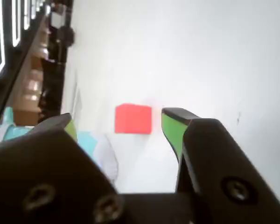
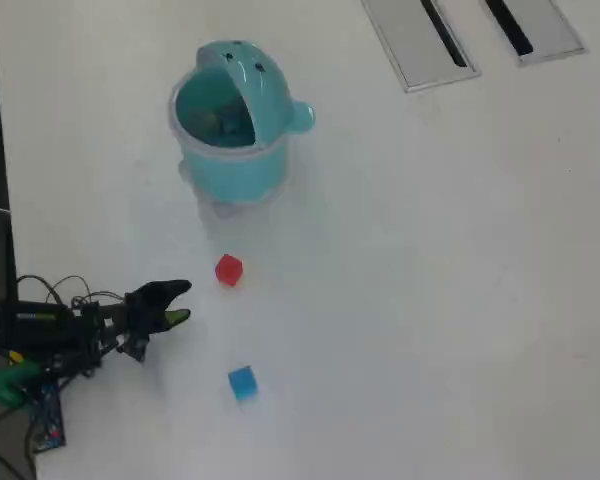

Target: Grasp RGB lego blocks and put them in the bin one by one.

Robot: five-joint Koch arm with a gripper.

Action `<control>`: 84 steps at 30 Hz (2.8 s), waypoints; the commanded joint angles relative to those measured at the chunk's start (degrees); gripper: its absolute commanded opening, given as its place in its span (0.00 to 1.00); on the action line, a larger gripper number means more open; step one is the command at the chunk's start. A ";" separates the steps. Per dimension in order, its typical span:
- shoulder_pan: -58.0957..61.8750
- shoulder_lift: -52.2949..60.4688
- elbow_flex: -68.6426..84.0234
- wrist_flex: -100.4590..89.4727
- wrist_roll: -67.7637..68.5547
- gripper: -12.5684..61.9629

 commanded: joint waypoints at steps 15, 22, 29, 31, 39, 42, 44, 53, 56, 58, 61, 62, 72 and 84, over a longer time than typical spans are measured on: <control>-3.08 3.08 1.93 -22.76 -30.32 0.61; -5.27 3.25 -0.88 -24.08 -40.69 0.61; -8.61 3.16 -6.15 -25.49 -48.96 0.59; -9.76 3.34 -7.82 -23.64 -50.45 0.59; -12.39 3.69 -15.38 -11.95 -54.93 0.59; -14.24 3.52 -16.44 -10.37 -59.59 0.59; -14.94 3.43 -17.84 -8.53 -61.44 0.59; -14.94 3.08 -29.18 14.33 -75.67 0.59; -14.06 0.70 -30.94 16.70 -77.87 0.59; -13.97 -0.97 -32.52 19.34 -78.05 0.59; -13.97 -5.10 -34.19 21.88 -79.37 0.59; -13.97 -6.24 -34.72 22.41 -79.45 0.59; -14.24 -18.90 -41.84 24.70 -79.45 0.60; -11.69 -34.37 -49.39 24.17 -79.45 0.60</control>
